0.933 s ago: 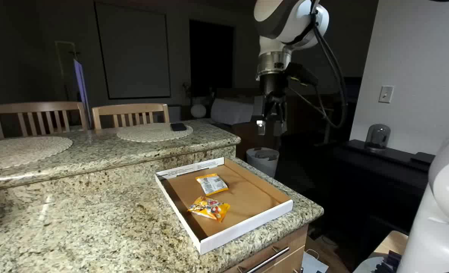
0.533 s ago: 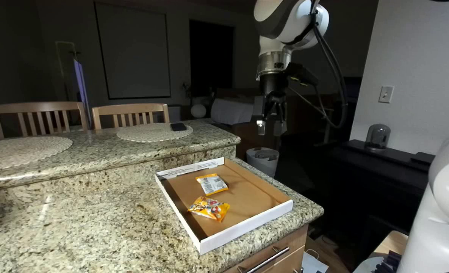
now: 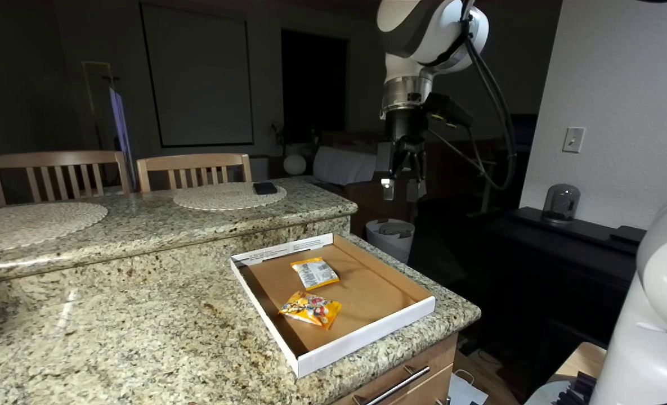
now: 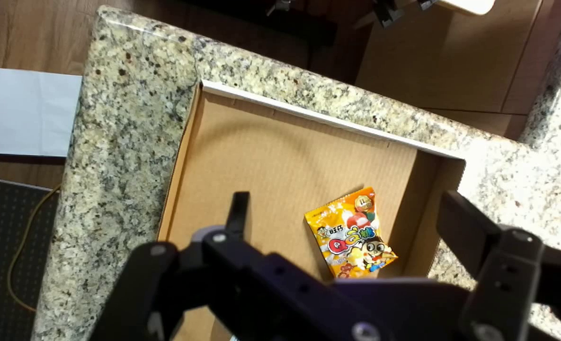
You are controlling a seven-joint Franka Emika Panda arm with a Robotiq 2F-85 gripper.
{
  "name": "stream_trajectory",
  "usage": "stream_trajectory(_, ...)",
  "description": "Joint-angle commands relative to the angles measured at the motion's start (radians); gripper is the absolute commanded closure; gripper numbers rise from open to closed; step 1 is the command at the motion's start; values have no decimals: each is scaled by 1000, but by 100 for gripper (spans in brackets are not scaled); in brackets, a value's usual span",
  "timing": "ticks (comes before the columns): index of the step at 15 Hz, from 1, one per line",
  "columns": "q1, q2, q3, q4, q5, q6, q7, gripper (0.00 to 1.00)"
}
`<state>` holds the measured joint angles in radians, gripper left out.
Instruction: Remove the contents in the box.
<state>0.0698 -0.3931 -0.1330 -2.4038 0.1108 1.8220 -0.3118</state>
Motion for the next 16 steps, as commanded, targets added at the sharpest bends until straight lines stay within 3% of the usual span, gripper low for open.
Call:
stream_trajectory(1, -6, 10, 49, 2, 13, 23, 38, 0)
stream_trajectory(7, 54, 123, 167, 56, 9, 77, 87, 0)
stream_trajectory(9, 81, 179, 222, 69, 17, 159, 152, 0)
stream_trajectory(12, 122, 276, 304, 65, 30, 425, 309, 0)
stream_trajectory(16, 112, 444, 341, 94, -124, 738, 589, 0)
